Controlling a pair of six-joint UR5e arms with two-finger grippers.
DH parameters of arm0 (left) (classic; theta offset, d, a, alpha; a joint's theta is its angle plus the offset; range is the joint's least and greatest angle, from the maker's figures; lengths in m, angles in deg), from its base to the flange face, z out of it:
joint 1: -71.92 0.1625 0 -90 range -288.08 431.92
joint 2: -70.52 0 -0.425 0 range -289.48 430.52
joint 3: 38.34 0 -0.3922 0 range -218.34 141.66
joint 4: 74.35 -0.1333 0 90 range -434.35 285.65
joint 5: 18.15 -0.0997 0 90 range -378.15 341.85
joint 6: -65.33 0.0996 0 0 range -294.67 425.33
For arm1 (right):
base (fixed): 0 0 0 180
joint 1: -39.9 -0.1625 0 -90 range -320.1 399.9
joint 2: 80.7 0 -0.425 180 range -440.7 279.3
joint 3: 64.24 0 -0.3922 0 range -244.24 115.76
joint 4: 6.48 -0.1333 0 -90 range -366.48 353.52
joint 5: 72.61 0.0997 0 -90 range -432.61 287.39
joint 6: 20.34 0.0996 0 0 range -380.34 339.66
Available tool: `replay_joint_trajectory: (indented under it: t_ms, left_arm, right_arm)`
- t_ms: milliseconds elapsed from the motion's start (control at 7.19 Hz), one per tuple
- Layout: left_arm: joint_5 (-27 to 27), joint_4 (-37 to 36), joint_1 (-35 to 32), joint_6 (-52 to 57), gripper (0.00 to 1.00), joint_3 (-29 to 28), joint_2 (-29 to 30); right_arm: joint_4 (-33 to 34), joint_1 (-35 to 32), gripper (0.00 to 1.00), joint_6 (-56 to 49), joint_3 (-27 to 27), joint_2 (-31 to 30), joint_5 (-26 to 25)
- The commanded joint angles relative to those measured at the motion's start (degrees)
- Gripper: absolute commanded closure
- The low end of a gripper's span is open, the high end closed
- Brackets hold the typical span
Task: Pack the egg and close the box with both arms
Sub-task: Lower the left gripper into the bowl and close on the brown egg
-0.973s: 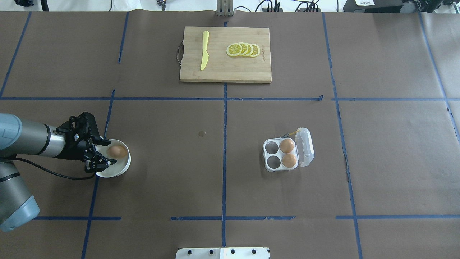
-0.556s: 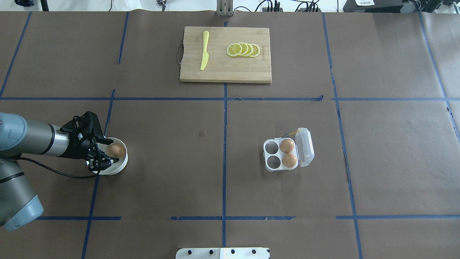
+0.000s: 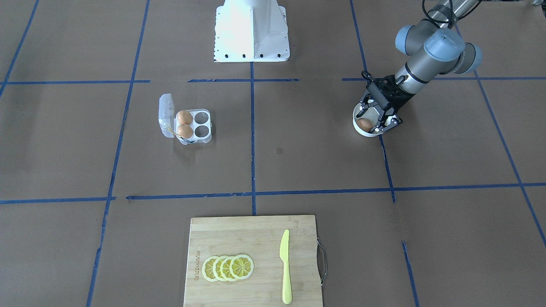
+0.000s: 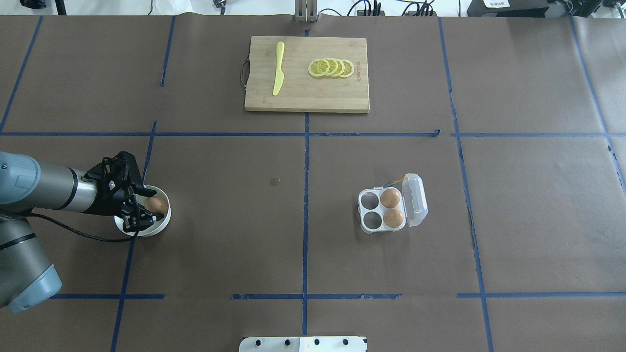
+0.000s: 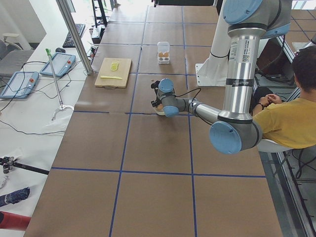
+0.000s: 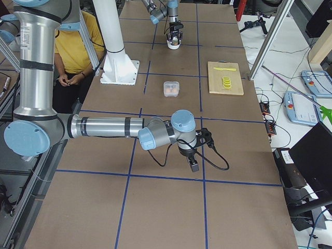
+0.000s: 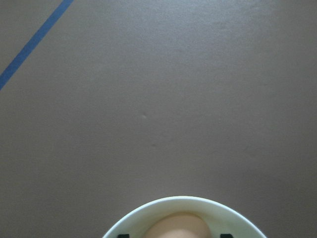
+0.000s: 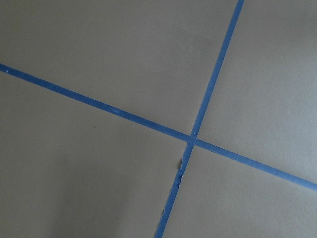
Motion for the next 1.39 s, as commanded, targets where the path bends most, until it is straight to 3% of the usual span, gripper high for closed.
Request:
replay_joint_trajectory:
  t_ms: [0, 556, 973, 1112, 1251]
  left_arm:
    - [0.0, 0.0, 0.1, 0.0, 0.32, -0.3, -0.1]
    - [0.0, 0.0, 0.6, 0.0, 0.34, -0.3, -0.1]
    - [0.4, -0.2, 0.4, -0.1, 0.64, 0.1, -0.2]
    - [0.6, -0.2, 0.2, 0.0, 0.7, 0.6, -0.6]
    - [0.7, -0.2, 0.0, 0.0, 0.71, 0.9, -0.8]
  right_arm:
    - [0.0, 0.0, 0.0, 0.0, 0.0, 0.0, 0.0]
    - [0.0, 0.0, 0.0, -0.1, 0.1, -0.3, 0.0]
    - [0.0, 0.0, 0.0, -0.1, 0.1, -0.3, 0.0]
    - [0.0, 0.0, 0.0, -0.1, 0.0, -0.3, 0.0]
    - [0.0, 0.0, 0.0, -0.1, 0.0, -0.4, 0.0]
